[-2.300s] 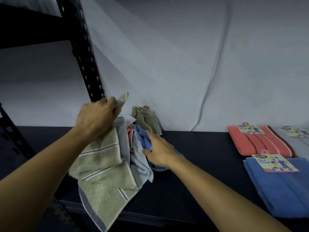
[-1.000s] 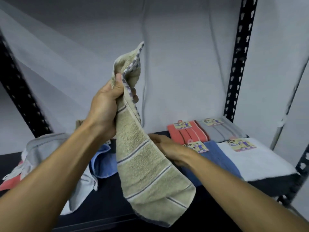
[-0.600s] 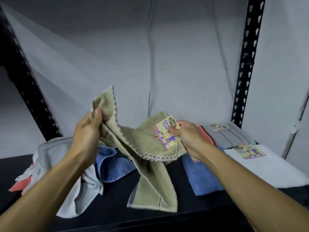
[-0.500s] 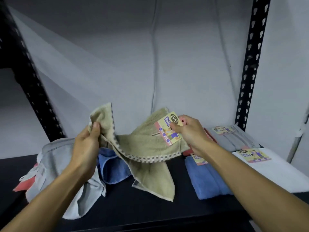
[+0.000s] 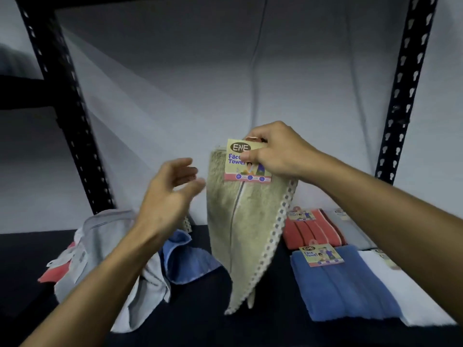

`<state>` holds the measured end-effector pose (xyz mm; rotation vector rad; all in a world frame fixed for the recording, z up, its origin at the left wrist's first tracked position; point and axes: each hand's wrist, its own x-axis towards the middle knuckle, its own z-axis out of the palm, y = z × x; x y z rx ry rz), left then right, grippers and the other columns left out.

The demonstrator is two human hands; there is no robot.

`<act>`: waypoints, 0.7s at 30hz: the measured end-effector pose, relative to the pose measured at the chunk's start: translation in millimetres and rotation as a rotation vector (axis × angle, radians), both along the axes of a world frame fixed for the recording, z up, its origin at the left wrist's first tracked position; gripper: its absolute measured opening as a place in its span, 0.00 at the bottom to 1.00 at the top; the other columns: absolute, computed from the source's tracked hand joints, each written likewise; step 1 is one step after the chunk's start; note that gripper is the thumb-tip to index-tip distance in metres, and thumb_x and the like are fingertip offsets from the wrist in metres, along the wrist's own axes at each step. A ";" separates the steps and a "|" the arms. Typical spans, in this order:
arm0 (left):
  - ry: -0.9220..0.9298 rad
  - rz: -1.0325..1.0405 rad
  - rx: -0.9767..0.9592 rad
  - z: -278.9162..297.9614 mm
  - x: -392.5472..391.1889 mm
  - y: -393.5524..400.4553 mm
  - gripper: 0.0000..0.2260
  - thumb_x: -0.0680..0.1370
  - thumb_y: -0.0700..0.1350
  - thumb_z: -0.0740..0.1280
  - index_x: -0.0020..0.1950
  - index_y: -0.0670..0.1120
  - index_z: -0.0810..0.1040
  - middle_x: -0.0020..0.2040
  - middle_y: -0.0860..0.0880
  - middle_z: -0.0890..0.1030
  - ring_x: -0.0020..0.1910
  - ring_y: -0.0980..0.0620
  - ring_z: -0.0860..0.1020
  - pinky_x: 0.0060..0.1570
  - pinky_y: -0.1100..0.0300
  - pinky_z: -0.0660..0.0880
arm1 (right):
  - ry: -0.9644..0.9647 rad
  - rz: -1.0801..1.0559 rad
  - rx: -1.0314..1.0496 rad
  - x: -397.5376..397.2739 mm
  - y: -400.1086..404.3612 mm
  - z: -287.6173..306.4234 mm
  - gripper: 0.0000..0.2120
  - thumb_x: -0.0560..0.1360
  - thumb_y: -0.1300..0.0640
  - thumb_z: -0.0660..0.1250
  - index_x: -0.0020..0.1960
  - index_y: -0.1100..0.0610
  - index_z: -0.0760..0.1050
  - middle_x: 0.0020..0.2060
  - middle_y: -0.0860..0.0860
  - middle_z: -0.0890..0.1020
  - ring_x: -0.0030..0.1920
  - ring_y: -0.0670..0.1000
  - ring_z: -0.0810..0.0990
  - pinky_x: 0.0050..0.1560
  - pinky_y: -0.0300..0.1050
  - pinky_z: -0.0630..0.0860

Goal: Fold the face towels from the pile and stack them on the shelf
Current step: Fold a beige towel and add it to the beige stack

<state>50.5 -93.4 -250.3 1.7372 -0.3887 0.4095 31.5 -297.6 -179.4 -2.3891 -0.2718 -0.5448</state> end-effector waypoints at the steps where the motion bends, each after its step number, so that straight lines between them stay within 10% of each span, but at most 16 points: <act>1: -0.018 -0.049 0.089 8.1 -0.4 -5.8 0.18 0.77 0.42 0.72 0.66 0.48 0.75 0.56 0.52 0.82 0.56 0.57 0.80 0.56 0.59 0.77 | 0.001 0.013 -0.005 -0.4 0.7 5.4 0.05 0.74 0.55 0.73 0.49 0.54 0.82 0.41 0.49 0.85 0.41 0.49 0.84 0.49 0.49 0.80; 7: -0.103 -0.121 0.186 47.6 -5.5 -28.3 0.06 0.78 0.47 0.71 0.54 0.49 0.83 0.46 0.55 0.86 0.46 0.58 0.84 0.50 0.54 0.81 | -0.006 0.045 0.087 -2.4 -1.1 29.1 0.07 0.72 0.56 0.74 0.49 0.54 0.82 0.43 0.49 0.85 0.45 0.49 0.84 0.53 0.53 0.80; 12: -0.170 0.061 0.028 47.0 -16.3 -36.7 0.05 0.79 0.49 0.70 0.47 0.50 0.84 0.40 0.57 0.85 0.39 0.58 0.83 0.36 0.63 0.79 | -0.439 -0.331 0.254 -25.2 10.4 -8.5 0.14 0.75 0.55 0.70 0.59 0.47 0.76 0.57 0.47 0.73 0.60 0.47 0.71 0.54 0.40 0.70; 17: -0.158 0.036 -0.049 22.7 -40.9 -46.7 0.08 0.77 0.51 0.71 0.42 0.48 0.83 0.37 0.47 0.84 0.38 0.44 0.81 0.42 0.43 0.80 | -0.267 -0.035 0.652 -47.6 45.5 -71.8 0.14 0.80 0.50 0.62 0.64 0.48 0.75 0.62 0.45 0.77 0.60 0.39 0.75 0.66 0.43 0.71; 21: -0.151 -0.097 0.072 9.3 -62.6 -46.6 0.16 0.80 0.60 0.61 0.47 0.53 0.85 0.43 0.56 0.85 0.44 0.60 0.82 0.46 0.48 0.80 | -0.050 0.402 1.083 -54.4 54.6 -85.4 0.22 0.80 0.41 0.58 0.69 0.50 0.72 0.63 0.47 0.78 0.66 0.45 0.75 0.69 0.51 0.68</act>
